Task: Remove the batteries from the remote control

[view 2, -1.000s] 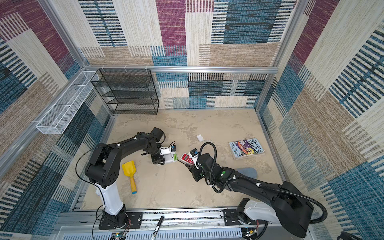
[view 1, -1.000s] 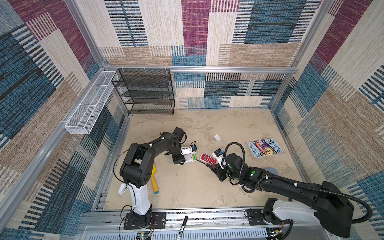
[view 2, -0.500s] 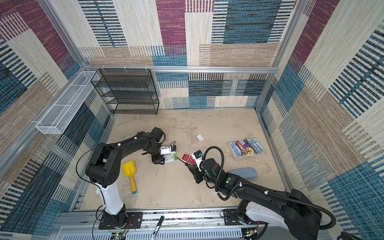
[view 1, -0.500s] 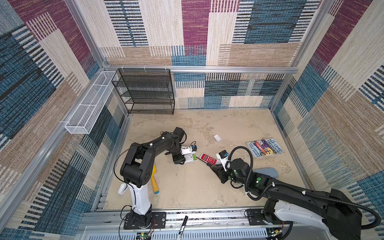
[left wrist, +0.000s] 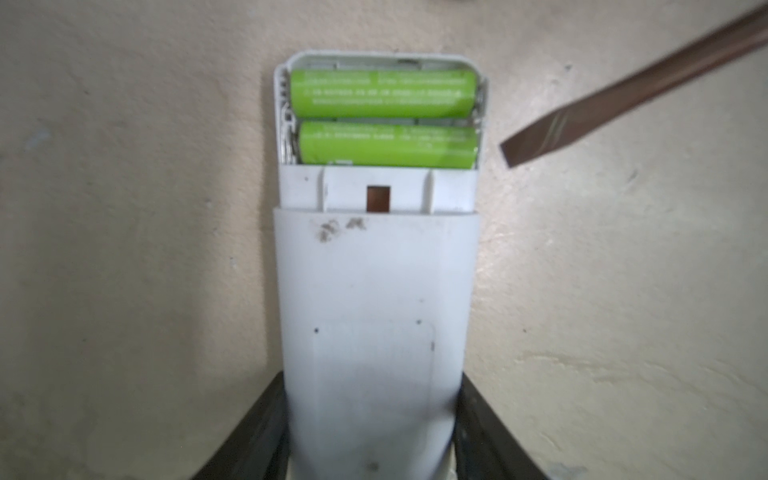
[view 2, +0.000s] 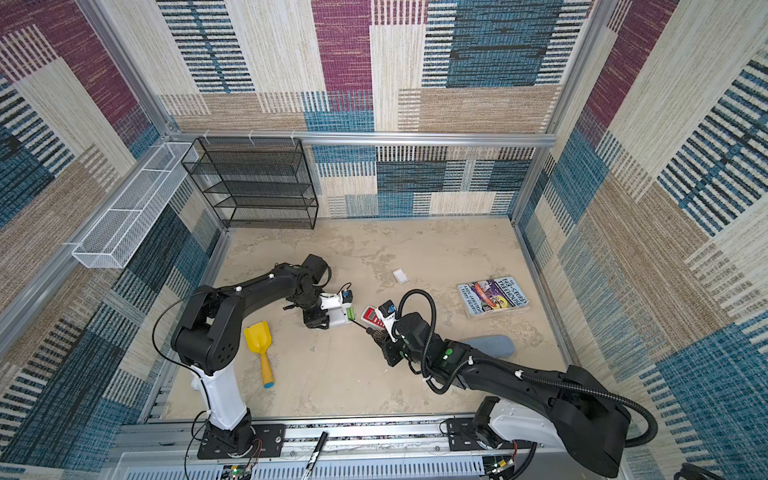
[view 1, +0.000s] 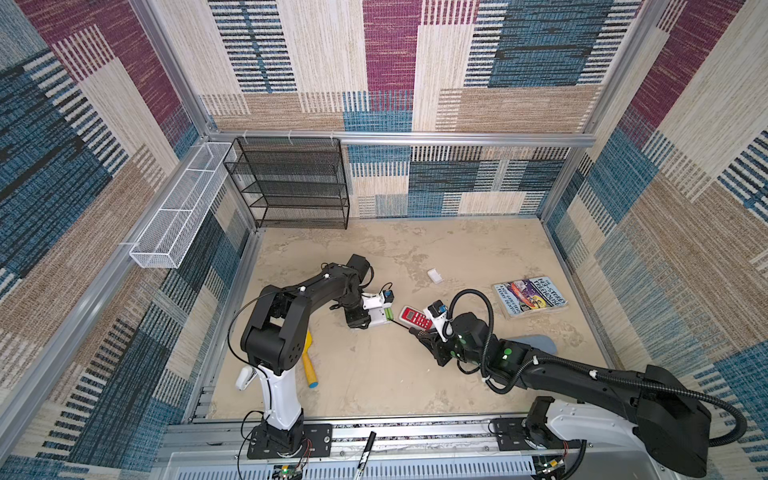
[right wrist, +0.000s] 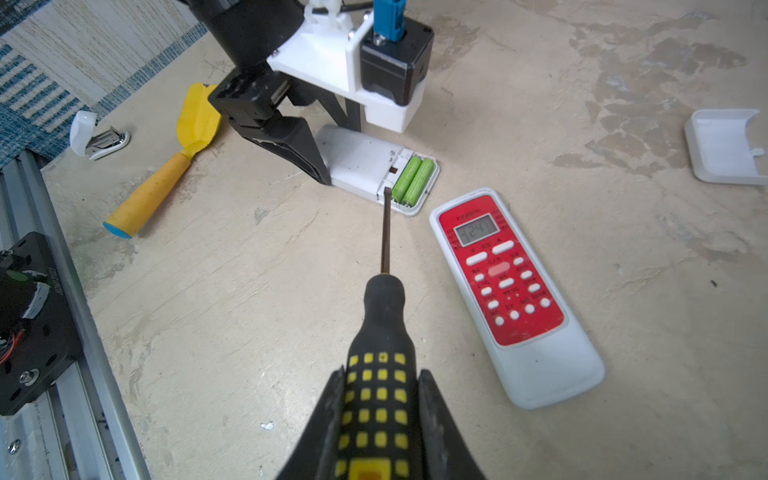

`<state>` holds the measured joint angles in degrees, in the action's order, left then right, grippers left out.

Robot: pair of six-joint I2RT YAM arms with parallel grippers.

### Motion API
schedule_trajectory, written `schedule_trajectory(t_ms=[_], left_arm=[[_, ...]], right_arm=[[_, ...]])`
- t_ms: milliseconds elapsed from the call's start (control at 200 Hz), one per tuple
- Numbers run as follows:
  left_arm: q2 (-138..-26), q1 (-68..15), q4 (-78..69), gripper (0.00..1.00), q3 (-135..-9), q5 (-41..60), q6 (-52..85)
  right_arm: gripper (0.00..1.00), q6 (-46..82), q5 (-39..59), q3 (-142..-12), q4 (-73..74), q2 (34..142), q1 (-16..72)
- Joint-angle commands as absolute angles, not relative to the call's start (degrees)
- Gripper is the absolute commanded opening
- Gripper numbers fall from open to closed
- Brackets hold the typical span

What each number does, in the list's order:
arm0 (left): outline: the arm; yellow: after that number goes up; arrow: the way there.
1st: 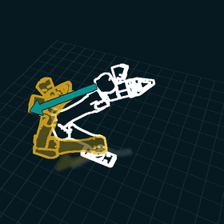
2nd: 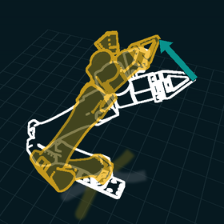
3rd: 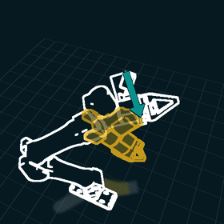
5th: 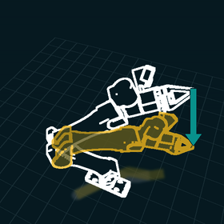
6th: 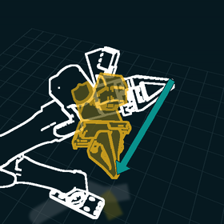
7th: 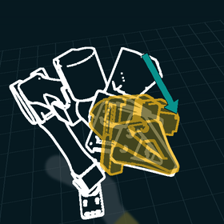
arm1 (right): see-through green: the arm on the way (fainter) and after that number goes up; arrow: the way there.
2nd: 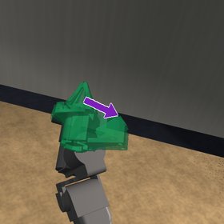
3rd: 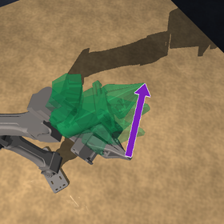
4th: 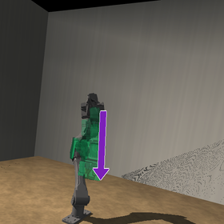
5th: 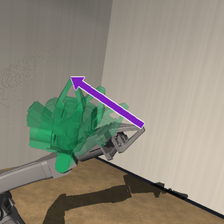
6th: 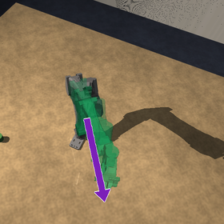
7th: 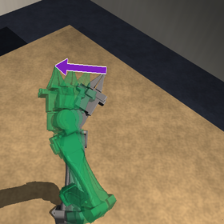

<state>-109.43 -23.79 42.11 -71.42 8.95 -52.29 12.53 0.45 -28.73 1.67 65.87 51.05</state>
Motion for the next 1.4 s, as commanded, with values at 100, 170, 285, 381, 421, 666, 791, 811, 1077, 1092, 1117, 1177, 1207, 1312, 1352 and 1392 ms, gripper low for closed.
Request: schedule_trajectory(t_ms=[100,170,285,381,421,666,791,811,1077,1092,1117,1177,1207,1312,1352,1392], left_arm=[[-111.0,-23.8,45.7,0.52,-71.0,7.5,-52.4],[-111.0,-23.8,45.7,0.52,-71.0,7.5,-52.4],[-111.2,-23.8,45.7,0.52,-71.0,7.5,-52.5],[-111.2,-23.8,45.8,0.52,-71.0,7.5,-52.5],[-111.1,-23.8,45.7,0.52,-70.9,7.6,-52.5],[-111.3,-23.8,45.7,0.52,-70.8,8.3,-52.5],[-111.2,-23.8,45.7,0.52,-70.6,8.4,-52.5],[-111.2,-23.8,45.8,0.52,-70.6,8.4,-52.6],[-111.2,-23.8,45.8,0.52,-70.3,9.1,-52.9],[-111.3,-23.8,45.8,0.52,-70.3,9.1,-52.9],[-111.3,-23.8,45.8,0.52,-70.3,9.2,-52.9],[-111.4,-23.8,45.9,0.52,-70.3,9.2,-52.9],[-111.4,-23.8,46.0,0.52,-70.3,9.2,-52.9],[-111.6,-23.8,46.0,0.52,-70.4,9.0,-52.9],[-111.7,-23.8,46.0,0.52,-70.5,8.9,-52.9],[-111.7,-23.8,46.0,0.52,-70.5,8.7,-52.9]], right_arm=[[0.0,12.2,1.0,-29.4,1.9,67.2,51.1],[0.0,12.2,0.8,-29.4,1.8,67.5,51.1],[0.0,12.2,0.5,-29.5,1.8,68.0,51.2],[0.0,12.1,0.4,-29.8,1.9,68.6,51.1],[0.0,12.0,0.4,-30.0,1.9,68.9,51.2],[0.0,13.4,-1.6,-29.3,3.7,70.1,51.2],[0.0,15.0,-5.2,-27.6,5.1,68.6,51.4],[0.0,15.2,-5.9,-27.3,5.5,68.1,51.4],[0.0,15.7,-8.6,-24.0,11.4,66.6,51.5],[0.0,15.7,-8.5,-23.8,11.7,66.7,51.5],[0.0,15.7,-8.3,-23.7,12.2,66.9,51.5],[0.0,15.5,-7.6,-23.4,13.3,67.2,51.5],[0.0,15.5,-7.3,-23.4,13.8,67.3,51.5],[0.0,14.8,-6.3,-23.5,13.6,67.0,51.5],[0.0,14.5,-6.1,-23.7,12.6,66.8,51.5],[0.0,13.8,-5.5,-23.8,11.9,66.4,51.5]])
